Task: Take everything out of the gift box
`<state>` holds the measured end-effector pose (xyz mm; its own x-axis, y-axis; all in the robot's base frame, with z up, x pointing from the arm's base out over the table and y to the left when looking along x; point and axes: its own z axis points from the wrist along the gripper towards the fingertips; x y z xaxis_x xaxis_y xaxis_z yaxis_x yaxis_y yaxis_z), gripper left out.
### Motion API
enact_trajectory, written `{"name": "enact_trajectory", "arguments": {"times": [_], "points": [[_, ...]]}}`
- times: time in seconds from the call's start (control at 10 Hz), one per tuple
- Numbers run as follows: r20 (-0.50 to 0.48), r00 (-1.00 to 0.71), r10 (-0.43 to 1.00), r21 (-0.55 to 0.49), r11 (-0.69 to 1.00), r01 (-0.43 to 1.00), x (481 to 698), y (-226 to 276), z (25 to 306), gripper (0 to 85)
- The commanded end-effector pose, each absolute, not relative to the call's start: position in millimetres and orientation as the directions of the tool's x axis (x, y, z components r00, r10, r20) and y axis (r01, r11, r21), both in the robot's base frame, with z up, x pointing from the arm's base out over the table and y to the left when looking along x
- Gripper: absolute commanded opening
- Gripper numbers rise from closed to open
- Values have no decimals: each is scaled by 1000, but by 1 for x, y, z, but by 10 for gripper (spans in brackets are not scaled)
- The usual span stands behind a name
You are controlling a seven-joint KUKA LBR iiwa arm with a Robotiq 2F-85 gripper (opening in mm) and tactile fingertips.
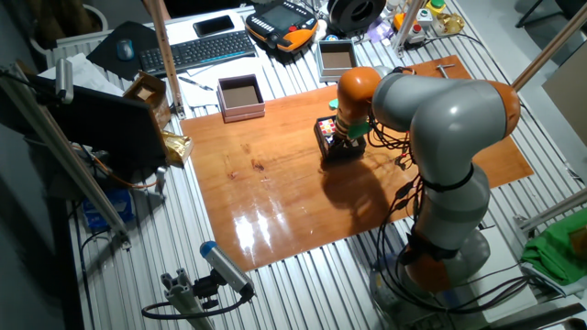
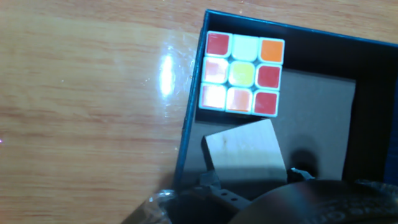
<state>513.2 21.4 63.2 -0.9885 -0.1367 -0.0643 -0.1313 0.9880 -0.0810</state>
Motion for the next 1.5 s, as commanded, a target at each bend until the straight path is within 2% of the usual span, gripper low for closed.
{"name": "enact_trajectory", "arguments": {"times": [0.0, 0.3, 1.0, 1.4], "points": [[-67, -988, -137, -81, 988, -132, 513, 22, 64, 550], [-57, -988, -141, -103, 985, -135, 514, 24, 70, 537], [26, -997, -72, -156, 985, -75, 501, 33, 145, 527], [41, -999, 28, -167, 986, 21, 490, 64, 168, 533]]}}
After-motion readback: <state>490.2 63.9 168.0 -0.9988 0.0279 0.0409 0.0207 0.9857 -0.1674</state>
